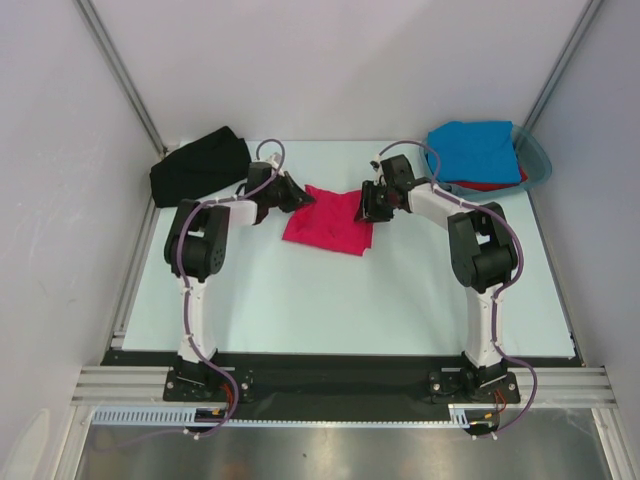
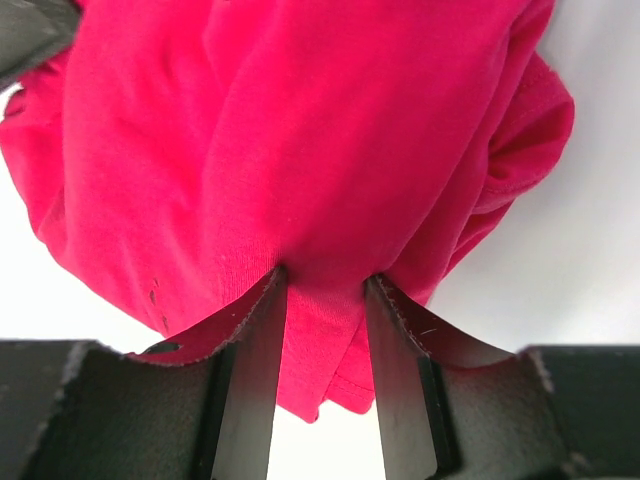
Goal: Fold and stack the t-shirts
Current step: Fold the tshirt
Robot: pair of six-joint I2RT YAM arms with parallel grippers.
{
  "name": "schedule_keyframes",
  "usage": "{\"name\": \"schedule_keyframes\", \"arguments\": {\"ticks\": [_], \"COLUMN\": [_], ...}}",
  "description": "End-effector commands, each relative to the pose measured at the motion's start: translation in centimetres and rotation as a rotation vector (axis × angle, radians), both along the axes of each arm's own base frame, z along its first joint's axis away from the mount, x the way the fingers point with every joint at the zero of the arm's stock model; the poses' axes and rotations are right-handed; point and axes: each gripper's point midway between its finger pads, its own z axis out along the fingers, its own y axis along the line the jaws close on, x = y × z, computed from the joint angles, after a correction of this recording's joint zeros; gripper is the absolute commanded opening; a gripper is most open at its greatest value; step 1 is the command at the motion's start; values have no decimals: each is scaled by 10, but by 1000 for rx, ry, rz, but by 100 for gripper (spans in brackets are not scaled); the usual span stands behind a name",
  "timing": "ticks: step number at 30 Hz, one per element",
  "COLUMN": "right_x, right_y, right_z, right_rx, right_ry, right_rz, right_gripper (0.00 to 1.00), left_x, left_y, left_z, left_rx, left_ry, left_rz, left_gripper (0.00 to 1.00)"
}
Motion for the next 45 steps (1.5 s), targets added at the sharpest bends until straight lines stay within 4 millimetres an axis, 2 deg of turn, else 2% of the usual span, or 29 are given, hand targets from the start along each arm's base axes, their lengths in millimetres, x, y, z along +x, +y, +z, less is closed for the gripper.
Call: {"name": "schedule_keyframes", "arguments": {"ticks": [1, 3, 4, 5, 7, 8, 9, 10, 11, 12, 14, 18, 21, 24, 25, 27, 29, 31, 33, 34, 39, 45], "right_x": [2, 1, 1, 1, 0, -2, -1, -1, -2, -2, -1, 1, 4, 7, 8, 7, 7, 7, 7, 6, 6, 5], "right_y": [-4, -4, -2, -3, -5, -5, -8, -8, -9, -11, -13, -18, -24, -26, -26, -26, -25, -26, -27, -27, -27, -27], "right_z": [3, 5, 5, 5, 6, 7, 7, 8, 7, 7, 8, 8, 10, 12, 13, 13, 13, 12, 10, 9, 8, 5], "right_rx": [0, 4, 6, 7, 2, -1, -4, -6, -10, -16, -27, -54, -78, -84, -82, -79, -78, -78, -83, -83, -82, -82], "right_ry": [-12, -14, -14, -15, -21, -23, -24, -29, -27, -30, -35, -44, -59, -67, -69, -67, -66, -62, -60, -57, -53, -48], "right_rz": [-14, -12, -12, -13, -17, -19, -25, -25, -27, -33, -37, -58, -82, -90, -91, -90, -89, -90, -90, -87, -86, -86], "right_gripper": [42, 42, 42, 42, 42, 42, 42, 42, 42, 42, 42, 42, 42, 42, 42, 42, 42, 42, 42, 42, 42, 42], "left_x": [-6, -10, -7, -6, -5, -2, -4, 0, 1, 0, 4, 3, 3, 4, 3, 6, 8, 12, 14, 14, 15, 18], "left_y": [-6, 2, 5, 13, 22, 29, 33, 38, 42, 46, 56, 70, 74, 66, 61, 55, 49, 46, 45, 44, 48, 49], "left_z": [24, 26, 37, 40, 43, 52, 52, 54, 65, 62, 73, 78, 83, 87, 81, 81, 70, 64, 51, 51, 36, 31], "left_rx": [-178, -228, -249, -258, -239, -207, -181, -146, -117, -58, 15, 126, 201, 242, 251, 252, 261, 273, 282, 281, 306, 319], "left_ry": [-30, -11, -49, -57, -66, -106, -102, -112, -134, -135, -178, -186, -200, -219, -207, -210, -194, -178, -153, -153, -112, -100], "left_rz": [-42, -26, -24, -13, 7, 9, 15, 38, 43, 43, 70, 118, 142, 128, 117, 103, 92, 93, 91, 89, 109, 106], "left_gripper": [0, 2, 20, 30, 46, 49, 53, 64, 67, 68, 69, 69, 70, 70, 70, 70, 69, 68, 67, 67, 67, 67]}}
